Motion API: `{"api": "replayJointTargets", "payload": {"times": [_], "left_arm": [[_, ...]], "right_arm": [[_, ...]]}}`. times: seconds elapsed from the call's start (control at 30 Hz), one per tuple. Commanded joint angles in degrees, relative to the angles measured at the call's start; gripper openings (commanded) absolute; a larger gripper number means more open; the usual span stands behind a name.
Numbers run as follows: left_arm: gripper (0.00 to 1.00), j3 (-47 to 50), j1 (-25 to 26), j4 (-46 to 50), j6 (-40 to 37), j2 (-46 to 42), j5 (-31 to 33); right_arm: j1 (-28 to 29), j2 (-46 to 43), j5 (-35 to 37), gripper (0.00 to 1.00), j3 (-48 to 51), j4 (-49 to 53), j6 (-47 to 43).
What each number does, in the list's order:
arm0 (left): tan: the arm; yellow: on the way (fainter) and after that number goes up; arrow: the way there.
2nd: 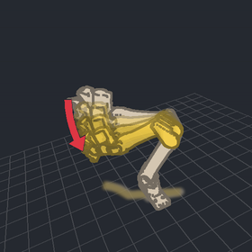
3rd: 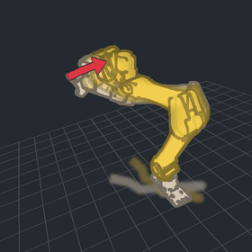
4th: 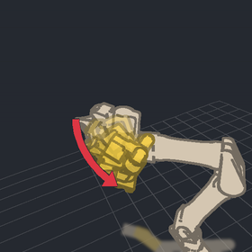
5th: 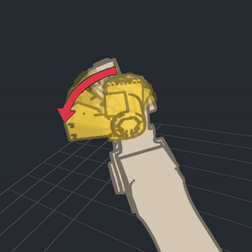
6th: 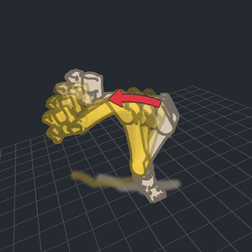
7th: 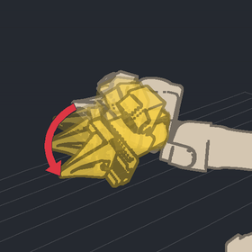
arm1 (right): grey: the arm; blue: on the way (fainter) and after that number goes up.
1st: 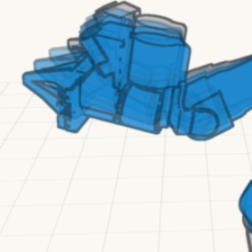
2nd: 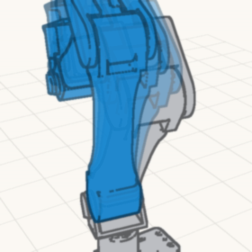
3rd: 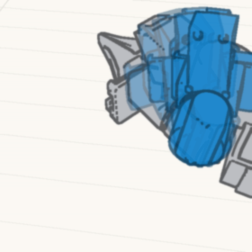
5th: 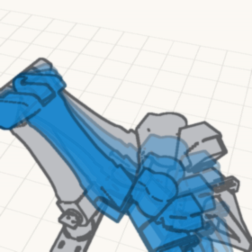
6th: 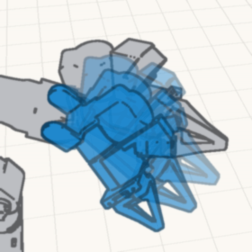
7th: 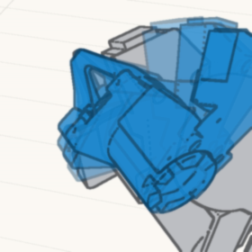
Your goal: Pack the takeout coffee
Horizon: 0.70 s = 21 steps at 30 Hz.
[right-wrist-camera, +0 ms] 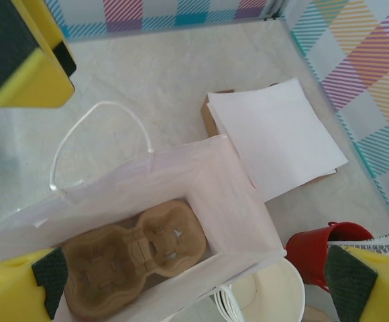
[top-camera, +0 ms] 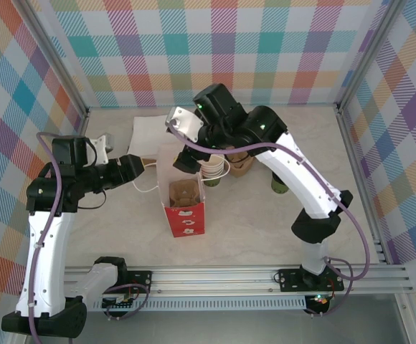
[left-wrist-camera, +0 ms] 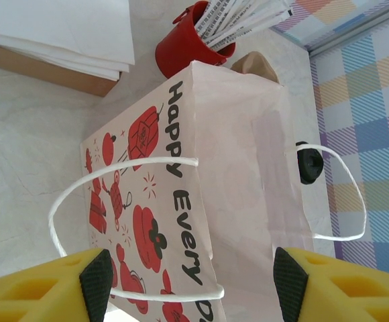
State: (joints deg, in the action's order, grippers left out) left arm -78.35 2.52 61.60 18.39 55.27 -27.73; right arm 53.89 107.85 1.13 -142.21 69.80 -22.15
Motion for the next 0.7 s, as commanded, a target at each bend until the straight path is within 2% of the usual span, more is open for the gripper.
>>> {"api": "replayJointTargets", "payload": {"times": [0.0, 0.13, 0.3, 0.67], "left_arm": [[0.66, 0.65, -0.50, -1.61, 0.50, 0.34, -1.54], [0.66, 0.62, -0.50, -1.79, 0.53, 0.71, -1.65], [0.66, 0.56, -0.47, -1.89, 0.38, 1.21, -1.85], [0.66, -0.58, -0.42, -1.71, -0.79, 3.04, -3.34]], "right_arm": [[-1.42, -3.26, 0.28, 1.00, -0.95, -1.34, 6.30], [-4.29, -6.48, 0.02, 1.00, 1.51, -1.01, 11.42], [-9.61, -12.97, -0.18, 1.00, 10.45, -3.08, 16.08], [-25.62, -28.30, -3.68, 1.00, 32.18, -5.89, 24.05]]}}
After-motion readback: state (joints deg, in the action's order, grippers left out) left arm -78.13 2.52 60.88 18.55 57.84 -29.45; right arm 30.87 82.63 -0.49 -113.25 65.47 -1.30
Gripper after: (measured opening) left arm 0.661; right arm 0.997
